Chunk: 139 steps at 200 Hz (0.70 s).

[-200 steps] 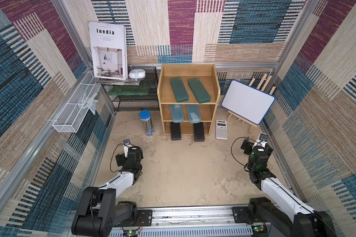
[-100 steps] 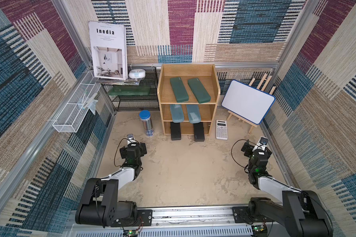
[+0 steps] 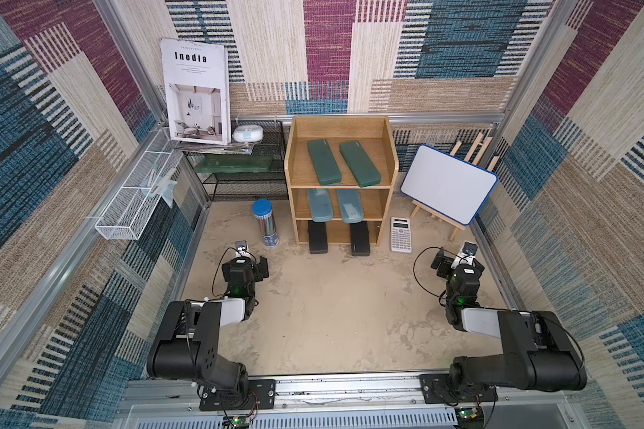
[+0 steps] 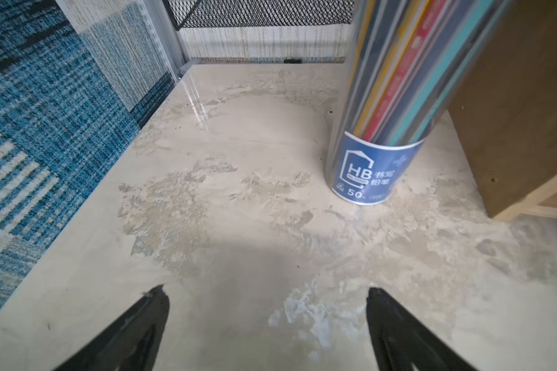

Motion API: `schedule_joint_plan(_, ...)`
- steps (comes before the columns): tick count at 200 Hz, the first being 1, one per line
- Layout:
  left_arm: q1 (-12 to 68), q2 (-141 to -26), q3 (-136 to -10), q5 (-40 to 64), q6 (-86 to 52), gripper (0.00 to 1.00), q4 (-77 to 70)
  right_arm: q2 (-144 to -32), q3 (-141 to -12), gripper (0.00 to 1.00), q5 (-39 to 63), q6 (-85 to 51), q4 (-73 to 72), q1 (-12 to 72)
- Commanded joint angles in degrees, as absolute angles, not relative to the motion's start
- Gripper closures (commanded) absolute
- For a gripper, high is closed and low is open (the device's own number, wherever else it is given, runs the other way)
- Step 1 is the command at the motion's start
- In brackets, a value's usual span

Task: Place the pencil cases on the shelf according to color
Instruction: Reset both arms

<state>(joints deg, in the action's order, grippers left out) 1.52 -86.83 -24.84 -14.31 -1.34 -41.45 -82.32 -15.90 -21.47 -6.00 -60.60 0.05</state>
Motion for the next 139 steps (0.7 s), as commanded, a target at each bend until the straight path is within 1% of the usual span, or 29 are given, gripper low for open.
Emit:
schedule_joint_plan(1, 1.14, -87.21, -24.92, -11.42, -1.06, 0.0, -43.87, -86.05, -17.78, 0.0, -14.77, -2.9, -64.22, 0.09)
schedule_joint_plan(8, 1.1, -86.91, -25.12, -11.28, -1.26, 0.0, -42.84, -85.21, -18.97, 0.0, -13.68, -3.26, -59.73, 0.09)
schedule_joint_plan(12, 1.11, -86.86, -25.07, -11.25, -1.27, 0.0, -42.84, -85.14, -18.42, 0.0, -13.49, -3.1, -60.35, 0.01)
schedule_joint_plan(23, 1.05, -86.9, -24.97, -11.29, -1.21, 0.0, -43.27, -85.49, -16.07, 0.0, -10.31, -1.84, -64.73, 0.0)
schedule_joint_plan(29, 1.07, -86.96, -25.05, -11.26, -1.23, 0.0, -43.17, -86.86, -14.28, 0.0, -8.74, -0.97, -69.48, 0.0)
schedule_joint_plan(34, 1.06, -87.01, -24.9, -11.29, -1.19, 0.0, -43.55, -88.54, -13.0, 0.01, -8.68, -0.65, -74.59, 0.0)
schedule_joint_plan(39, 1.05, -86.92, -24.87, -11.25, -1.23, 0.0, -43.4, -89.28, -12.63, 0.01, -8.65, -0.79, -76.65, 0.0)
schedule_joint_plan(46, 1.06, -86.94, -24.87, -11.27, -1.19, 0.0, -43.41, -88.93, -13.36, 0.01, -8.76, -0.83, -74.62, 0.0)
schedule_joint_plan(56, 1.06, -87.04, -24.83, -10.99, -1.15, 0.0, -43.49, -86.6, -15.21, 0.0, -8.07, -0.6, -66.99, 0.0)
schedule_joint_plan(69, 0.97, -87.36, -24.52, -10.65, -0.88, 0.0, -44.37, -87.89, -13.96, 0.01, -8.59, -1.05, -71.83, 0.0)
schedule_joint_plan(80, 0.97, -87.38, -24.57, -10.66, -0.9, 0.0, -44.39, -86.67, -14.78, 0.0, -8.1, -0.72, -68.07, 0.0)
schedule_joint_plan(90, 1.03, -87.21, -24.52, -10.64, -0.96, 0.0, -44.3, -87.31, -14.25, 0.0, -8.42, -0.94, -70.26, -0.01)
schedule_joint_plan(99, 0.97, -87.24, -24.42, -10.7, -0.96, 0.0, -44.47, -86.78, -14.64, 0.01, -8.18, -0.76, -68.56, 0.0)
schedule_joint_plan(139, 1.01, -87.26, -24.43, -10.63, -0.97, 0.0, -44.38, -87.0, -14.52, 0.01, -8.25, -0.79, -69.26, 0.0)
